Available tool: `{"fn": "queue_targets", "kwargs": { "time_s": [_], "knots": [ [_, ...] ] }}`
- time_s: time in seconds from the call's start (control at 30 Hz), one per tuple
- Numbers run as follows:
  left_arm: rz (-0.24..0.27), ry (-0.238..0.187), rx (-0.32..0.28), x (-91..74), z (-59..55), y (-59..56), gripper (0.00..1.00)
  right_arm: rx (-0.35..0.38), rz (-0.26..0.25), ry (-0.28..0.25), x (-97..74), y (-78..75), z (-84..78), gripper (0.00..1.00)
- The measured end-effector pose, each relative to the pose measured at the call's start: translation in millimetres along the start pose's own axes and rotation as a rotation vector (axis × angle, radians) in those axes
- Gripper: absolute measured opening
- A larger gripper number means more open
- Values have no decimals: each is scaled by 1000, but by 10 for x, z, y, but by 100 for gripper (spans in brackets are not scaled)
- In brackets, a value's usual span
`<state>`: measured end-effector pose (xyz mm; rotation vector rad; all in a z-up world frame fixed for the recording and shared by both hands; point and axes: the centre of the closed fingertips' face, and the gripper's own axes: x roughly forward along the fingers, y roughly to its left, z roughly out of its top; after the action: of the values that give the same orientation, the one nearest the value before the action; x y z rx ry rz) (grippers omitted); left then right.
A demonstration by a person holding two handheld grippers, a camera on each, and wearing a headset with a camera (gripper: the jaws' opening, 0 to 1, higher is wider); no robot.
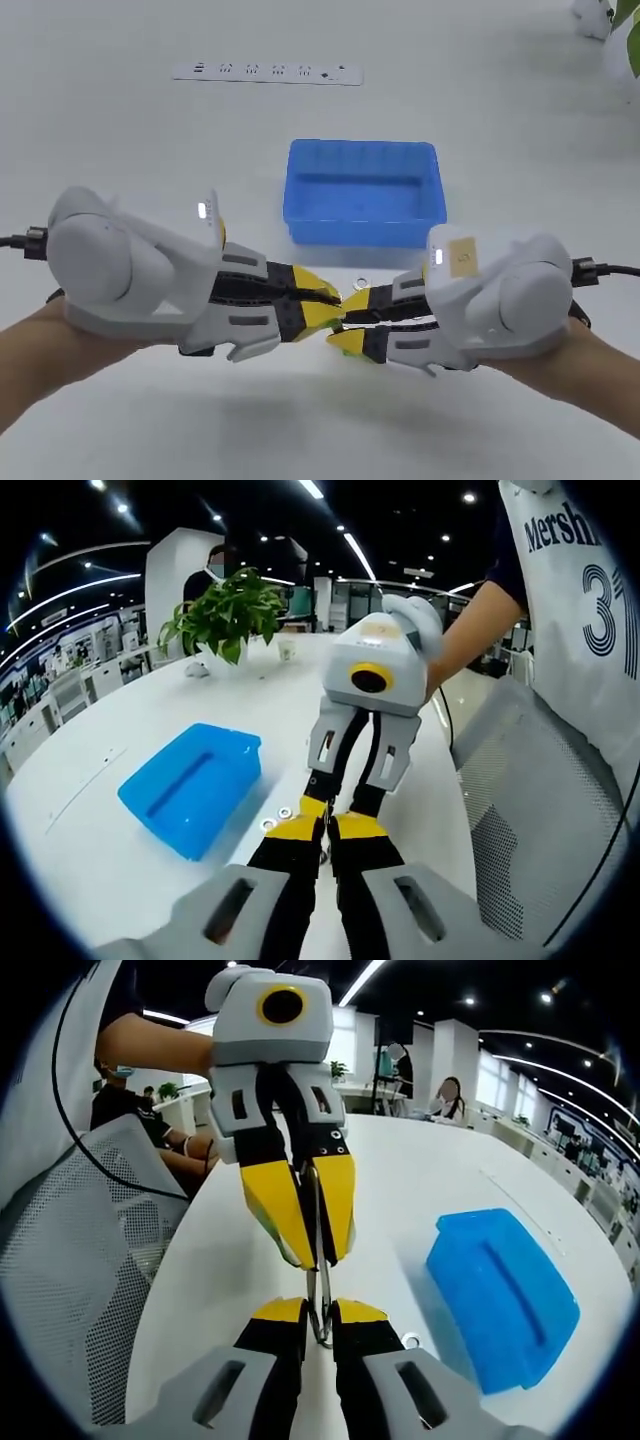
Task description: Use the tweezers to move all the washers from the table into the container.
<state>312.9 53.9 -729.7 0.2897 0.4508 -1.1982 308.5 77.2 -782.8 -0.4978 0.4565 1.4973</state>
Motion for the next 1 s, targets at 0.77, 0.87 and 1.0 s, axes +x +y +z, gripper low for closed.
{"fn": "queue_targets", "kwargs": {
  "time_s": [0.77, 0.87, 1.0],
  "knots": [
    [23, -77, 41, -249, 460, -4, 8, -74, -44, -43, -307, -77, 418, 11],
    [32, -85, 60, -282, 558, 43, 8, -84, -63, -53, -364, -145, 504, 11],
    [45, -59, 72, -307, 633, 117, 8, -89, -94, -61, -394, -225, 572, 11]
  ]
}}
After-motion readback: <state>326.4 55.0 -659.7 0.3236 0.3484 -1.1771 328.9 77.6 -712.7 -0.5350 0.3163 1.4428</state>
